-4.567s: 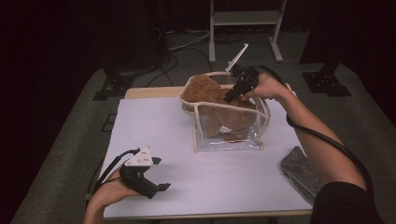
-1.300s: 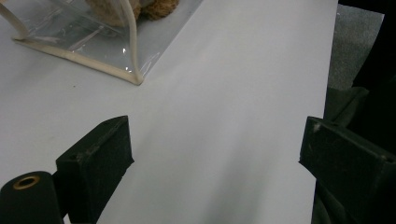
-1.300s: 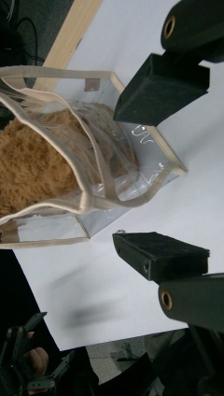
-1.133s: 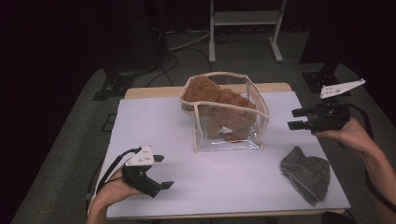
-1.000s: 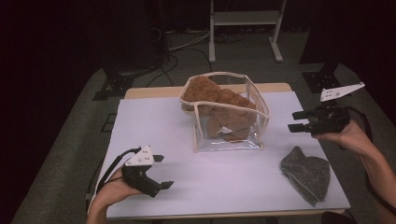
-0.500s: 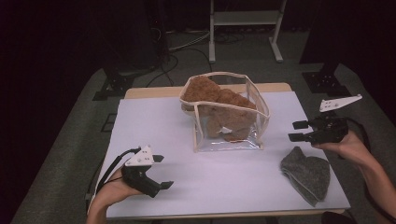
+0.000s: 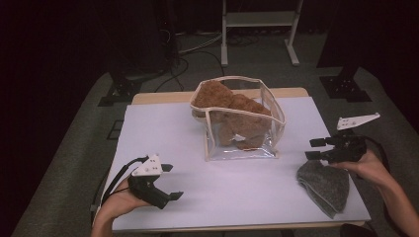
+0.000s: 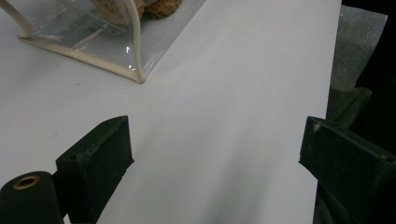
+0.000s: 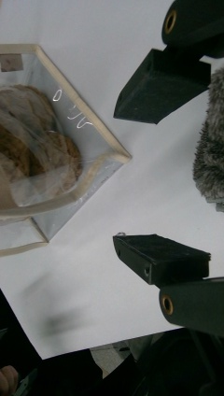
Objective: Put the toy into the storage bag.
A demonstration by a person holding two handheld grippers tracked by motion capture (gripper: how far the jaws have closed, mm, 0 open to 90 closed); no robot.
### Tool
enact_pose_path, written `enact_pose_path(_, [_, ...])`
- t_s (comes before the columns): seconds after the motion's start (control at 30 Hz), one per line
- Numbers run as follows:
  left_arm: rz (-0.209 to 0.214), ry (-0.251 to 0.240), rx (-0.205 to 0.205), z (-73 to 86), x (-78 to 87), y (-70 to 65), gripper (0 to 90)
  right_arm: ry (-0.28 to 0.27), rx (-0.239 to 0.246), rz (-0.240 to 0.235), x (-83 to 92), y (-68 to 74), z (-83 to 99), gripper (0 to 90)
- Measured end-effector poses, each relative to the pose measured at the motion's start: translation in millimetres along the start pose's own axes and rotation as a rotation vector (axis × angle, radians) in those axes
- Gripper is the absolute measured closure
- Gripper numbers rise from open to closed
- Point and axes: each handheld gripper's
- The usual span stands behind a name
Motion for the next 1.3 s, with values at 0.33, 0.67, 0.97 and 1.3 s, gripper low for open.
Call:
enact_pose_path(0.33, [0.000, -0.001, 0.000, -0.1, -0.6, -0.7, 8.1, 0.010, -0.028, -0.006, -4.3, -0.1, 20.3, 31.4])
enact_pose_path(0.67, [0.003, -0.001, 0.001, -0.6, -0.8, -1.6, 8.1, 0.007, -0.054, -0.015, -5.8, 1.7, 38.4, 31.4])
enact_pose_path(0.97, [0.002, 0.002, 0.000, -0.3, -1.4, -1.6, 8.1, 0.001, -0.059, -0.019, -7.6, 4.5, 47.8, 31.2])
enact_pose_path(1.3, [0.004, 0.007, -0.001, -0.2, -2.1, -2.4, 8.1, 0.008, -0.050, -0.023, -12.8, 12.0, 57.8, 30.9])
Point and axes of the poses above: each handheld gripper's, and its own axes: x roughly backward along the jaws, z roughly out of its underside, y roughly to its left, and after that the axes turned 9 degrees about -z, right-handed
